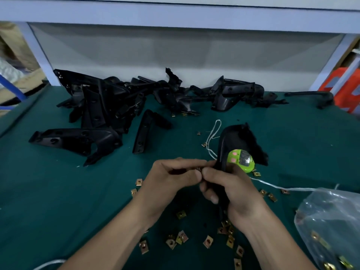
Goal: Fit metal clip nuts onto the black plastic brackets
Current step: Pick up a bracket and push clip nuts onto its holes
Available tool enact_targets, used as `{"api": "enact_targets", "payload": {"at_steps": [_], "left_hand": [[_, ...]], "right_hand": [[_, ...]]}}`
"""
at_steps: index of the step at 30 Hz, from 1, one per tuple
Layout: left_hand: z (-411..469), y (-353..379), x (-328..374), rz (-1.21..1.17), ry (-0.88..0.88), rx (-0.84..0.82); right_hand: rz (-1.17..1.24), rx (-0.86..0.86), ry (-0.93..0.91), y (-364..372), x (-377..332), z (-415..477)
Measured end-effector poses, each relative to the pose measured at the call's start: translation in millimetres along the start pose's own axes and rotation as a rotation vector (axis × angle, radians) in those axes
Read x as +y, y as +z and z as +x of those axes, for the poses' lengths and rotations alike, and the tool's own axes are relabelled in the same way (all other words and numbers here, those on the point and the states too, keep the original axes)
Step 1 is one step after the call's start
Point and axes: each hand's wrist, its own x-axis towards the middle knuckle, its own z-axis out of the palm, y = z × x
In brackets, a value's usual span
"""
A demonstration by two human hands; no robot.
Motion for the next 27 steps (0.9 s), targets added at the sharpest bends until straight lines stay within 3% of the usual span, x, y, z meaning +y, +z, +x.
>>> {"api": "enact_targets", "payload": {"at_steps": [2, 5, 10, 12, 18, 24, 27], "left_hand": [[0.8, -0.3, 0.4, 0.014, 0.008, -0.044], [1.1, 4.9, 4.6, 0.03, 0.012, 0.13], [-0.6, 8.3, 12.5, -0.03, -0.021, 0.331], [-1.0, 4.4, 14.0, 0.011, -0.024, 0.355], [-5.7, -0.7, 18.5, -0.037, -0.073, 0.254], [-2.0, -2.6, 10.5, 0.028, -0.148, 0.105], [-0.7, -5.4, 10.5, 0.011, -0.118, 0.118]], "right_hand": [[0.001, -0.004, 0.004, 1.2, -0.1, 0.4], [-0.11, 0.071, -0.05, 1.0, -1.6, 2.0], [-0.93, 0.333, -0.361, -8.7, -6.9, -0.5], [-1.114, 0.38, -0.411, -10.3, -6.3, -2.0], [-1.551, 0.517, -0.368, -4.7, -3.1, -7.0], [-1.694, 0.56, -0.262, -7.7, -6.8, -6.3], [-1.732, 0.57, -0.238, -10.3, -6.6, -4.8]]}}
